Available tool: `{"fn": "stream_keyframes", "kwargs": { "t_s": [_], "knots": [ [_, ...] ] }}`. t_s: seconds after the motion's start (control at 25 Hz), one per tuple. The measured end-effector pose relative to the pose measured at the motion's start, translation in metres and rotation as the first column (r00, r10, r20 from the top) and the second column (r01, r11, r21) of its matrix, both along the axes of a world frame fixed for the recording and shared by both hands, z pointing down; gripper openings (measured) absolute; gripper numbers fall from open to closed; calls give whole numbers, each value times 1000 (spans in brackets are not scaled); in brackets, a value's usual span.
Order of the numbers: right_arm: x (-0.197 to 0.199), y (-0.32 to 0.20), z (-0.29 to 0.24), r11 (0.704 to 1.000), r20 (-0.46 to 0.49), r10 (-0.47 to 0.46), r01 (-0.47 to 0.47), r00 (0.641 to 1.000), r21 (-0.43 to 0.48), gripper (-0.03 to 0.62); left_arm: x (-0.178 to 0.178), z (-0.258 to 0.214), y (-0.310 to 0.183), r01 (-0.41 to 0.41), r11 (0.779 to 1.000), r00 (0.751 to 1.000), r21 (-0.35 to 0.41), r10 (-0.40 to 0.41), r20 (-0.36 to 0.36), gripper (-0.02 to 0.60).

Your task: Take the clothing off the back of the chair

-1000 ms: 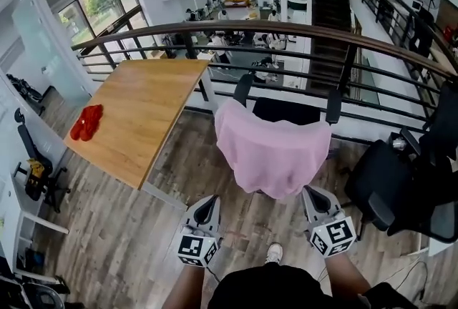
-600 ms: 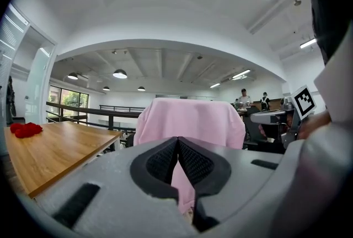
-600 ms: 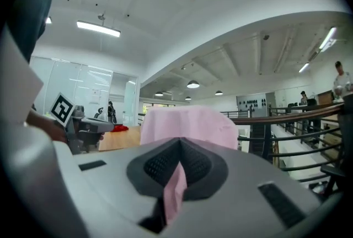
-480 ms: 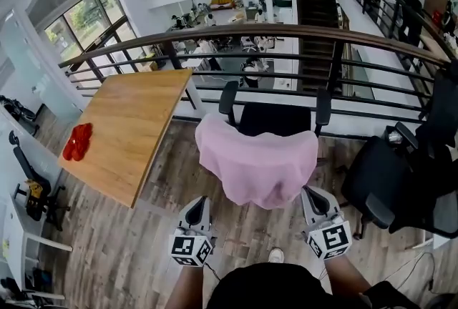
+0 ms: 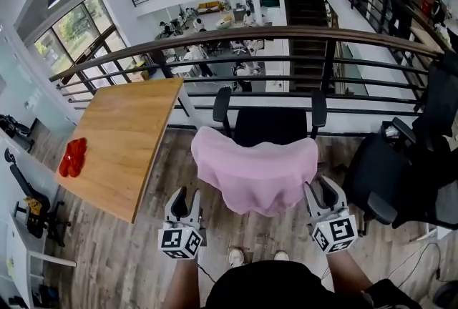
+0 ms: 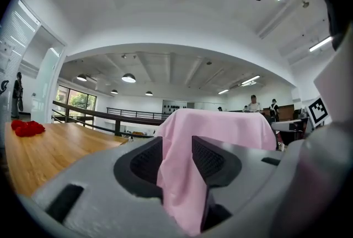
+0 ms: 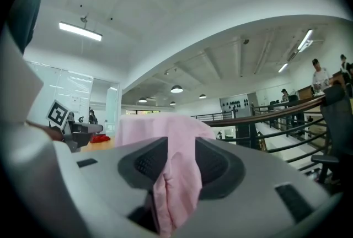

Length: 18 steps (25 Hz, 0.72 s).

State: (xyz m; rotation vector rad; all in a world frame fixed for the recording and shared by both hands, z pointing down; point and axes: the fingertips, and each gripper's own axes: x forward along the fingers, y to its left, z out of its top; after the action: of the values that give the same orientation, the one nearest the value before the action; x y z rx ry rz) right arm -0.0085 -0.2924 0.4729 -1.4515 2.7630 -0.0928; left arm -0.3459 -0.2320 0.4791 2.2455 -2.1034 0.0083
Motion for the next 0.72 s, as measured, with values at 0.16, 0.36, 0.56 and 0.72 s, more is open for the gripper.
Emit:
{"fn": "stream_keyframes", "kwargs": {
  "t_s": [0.16, 0.36, 0.56, 0.72],
  "knots": [
    [2, -17, -5, 999, -13, 48, -47, 999, 19, 150, -15, -2, -21, -26, 1000, 999, -3, 26, 25, 236],
    [0, -34, -5, 998, -58, 68, -68, 996, -2, 175, -30, -3, -47, -79, 997, 997, -14, 79, 27, 247],
    [-10, -40, 14, 996, -87, 24, -31, 996, -81, 204, -41, 11, -72, -115, 992, 993, -46, 115, 9, 245],
    [-15, -39, 21, 993, -92, 19, -30, 996, -118, 215, -46, 27, -88, -152, 984, 988, -94, 154, 15, 245]
  ]
}}
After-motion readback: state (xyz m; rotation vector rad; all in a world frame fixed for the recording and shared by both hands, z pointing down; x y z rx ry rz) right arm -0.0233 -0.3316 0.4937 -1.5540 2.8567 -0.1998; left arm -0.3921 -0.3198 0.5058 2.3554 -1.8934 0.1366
